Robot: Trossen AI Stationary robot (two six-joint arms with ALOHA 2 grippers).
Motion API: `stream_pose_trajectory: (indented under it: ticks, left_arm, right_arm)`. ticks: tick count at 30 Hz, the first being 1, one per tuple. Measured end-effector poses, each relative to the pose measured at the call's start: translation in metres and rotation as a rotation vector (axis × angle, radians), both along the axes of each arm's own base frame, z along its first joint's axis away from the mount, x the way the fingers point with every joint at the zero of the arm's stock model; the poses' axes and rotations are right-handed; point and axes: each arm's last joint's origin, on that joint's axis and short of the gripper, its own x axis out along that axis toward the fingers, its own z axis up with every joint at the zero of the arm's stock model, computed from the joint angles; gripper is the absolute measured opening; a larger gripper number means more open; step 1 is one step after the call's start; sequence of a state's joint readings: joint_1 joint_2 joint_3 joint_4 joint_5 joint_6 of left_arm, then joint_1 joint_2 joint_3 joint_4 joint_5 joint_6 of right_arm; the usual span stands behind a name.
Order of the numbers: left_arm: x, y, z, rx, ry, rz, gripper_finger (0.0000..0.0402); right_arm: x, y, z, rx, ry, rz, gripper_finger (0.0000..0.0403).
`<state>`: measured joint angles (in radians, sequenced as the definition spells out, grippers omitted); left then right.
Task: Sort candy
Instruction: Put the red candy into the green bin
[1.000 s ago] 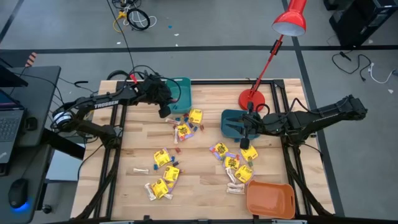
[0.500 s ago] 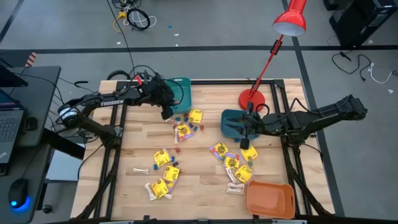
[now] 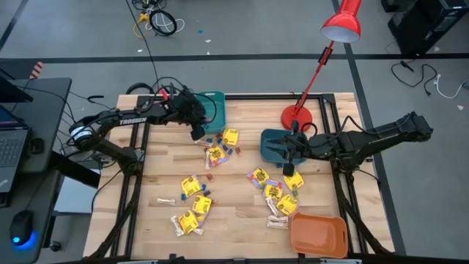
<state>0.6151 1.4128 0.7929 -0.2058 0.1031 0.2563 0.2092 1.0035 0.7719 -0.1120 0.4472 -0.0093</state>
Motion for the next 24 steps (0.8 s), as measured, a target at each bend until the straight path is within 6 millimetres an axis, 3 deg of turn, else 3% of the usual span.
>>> stream_pose_trajectory:
  ticks: [24]
  left_arm:
    - [-0.0002, 0.0000, -0.0002, -0.012, -0.002, 0.020, 0.0095]
  right_arm:
    - [0.0000, 0.0000, 0.0001, 0.001, -0.001, 0.000, 0.0077]
